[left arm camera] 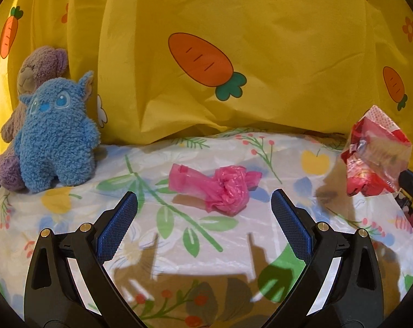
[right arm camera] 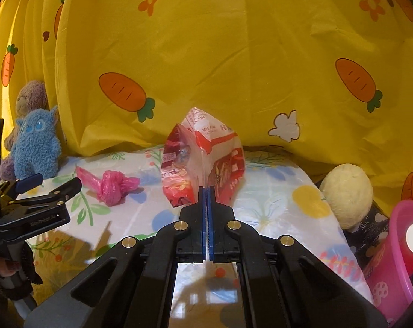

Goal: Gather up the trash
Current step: 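Grasp the pink plastic bag with the left tool while the right tool holds the wrapper, then carry the pink bag and red wrapper over the pink bucket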

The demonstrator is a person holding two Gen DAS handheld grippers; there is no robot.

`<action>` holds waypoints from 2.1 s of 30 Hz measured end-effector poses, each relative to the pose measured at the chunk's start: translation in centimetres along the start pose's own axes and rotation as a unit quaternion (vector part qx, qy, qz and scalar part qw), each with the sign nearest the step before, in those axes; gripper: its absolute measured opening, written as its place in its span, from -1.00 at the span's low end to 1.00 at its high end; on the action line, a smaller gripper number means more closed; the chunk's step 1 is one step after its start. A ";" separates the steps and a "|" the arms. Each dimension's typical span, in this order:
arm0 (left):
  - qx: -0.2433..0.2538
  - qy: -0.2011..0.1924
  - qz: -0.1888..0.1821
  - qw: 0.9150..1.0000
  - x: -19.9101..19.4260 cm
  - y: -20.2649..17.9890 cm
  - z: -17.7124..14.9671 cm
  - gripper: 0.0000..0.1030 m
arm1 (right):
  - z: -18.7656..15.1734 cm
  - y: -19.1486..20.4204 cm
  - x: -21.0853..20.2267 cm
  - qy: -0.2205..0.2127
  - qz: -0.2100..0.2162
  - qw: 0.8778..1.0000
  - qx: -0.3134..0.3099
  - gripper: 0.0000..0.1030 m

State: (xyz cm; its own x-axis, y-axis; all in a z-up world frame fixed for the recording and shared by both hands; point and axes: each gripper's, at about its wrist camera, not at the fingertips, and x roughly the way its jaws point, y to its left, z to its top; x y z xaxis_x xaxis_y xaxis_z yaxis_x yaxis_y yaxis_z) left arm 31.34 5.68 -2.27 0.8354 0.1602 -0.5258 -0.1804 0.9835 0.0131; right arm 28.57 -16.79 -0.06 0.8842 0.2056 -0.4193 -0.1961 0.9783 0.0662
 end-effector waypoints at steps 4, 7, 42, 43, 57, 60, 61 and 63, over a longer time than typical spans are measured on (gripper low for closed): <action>0.009 0.015 0.004 1.000 2.4 -1.1 0.0 0.76 | 0.1 -2.0 -0.5 -0.011 -0.018 1.000 0.021 -0.97; -0.003 0.045 -0.006 0.999 4.1 -1.0 0.2 0.63 | 0.1 -3.5 -0.7 -0.012 -0.027 0.999 0.042 -0.97; 0.032 0.029 -0.112 0.993 -3.9 -4.6 1.2 -0.53 | 0.2 -5.0 -5.8 -0.039 -0.018 0.997 0.071 -0.97; 0.035 0.026 -0.118 0.992 -4.8 -4.9 1.1 -0.53 | 0.1 -5.2 -6.3 -0.041 -0.021 0.996 0.072 -0.97; 0.111 -0.011 -0.246 0.963 -15.7 -17.7 -0.1 -0.53 | -2.3 -12.9 -16.6 -0.086 -0.117 0.985 0.095 -0.97; 0.132 -0.016 -0.277 0.952 -16.9 -21.6 -0.5 -0.53 | -3.0 -16.2 -18.5 -0.090 -0.153 0.978 0.113 -0.97; 0.138 -0.016 -0.289 0.947 -17.2 -23.0 -0.7 -0.53 | -3.2 -17.1 -18.9 -0.090 -0.161 0.976 0.120 -0.96; 0.149 -0.014 -0.310 0.939 -17.7 -25.6 -1.0 -0.53 | -3.7 -19.2 -19.7 -0.091 -0.177 0.971 0.134 -0.96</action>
State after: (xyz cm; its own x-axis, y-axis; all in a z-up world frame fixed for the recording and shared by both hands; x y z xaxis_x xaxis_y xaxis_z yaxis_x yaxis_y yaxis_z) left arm 20.67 -22.42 5.87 0.7461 -0.4531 -0.4878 0.4949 0.8676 -0.0488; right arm 13.33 -39.75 3.62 0.9409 -0.1677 -0.2944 0.2297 0.9544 0.1905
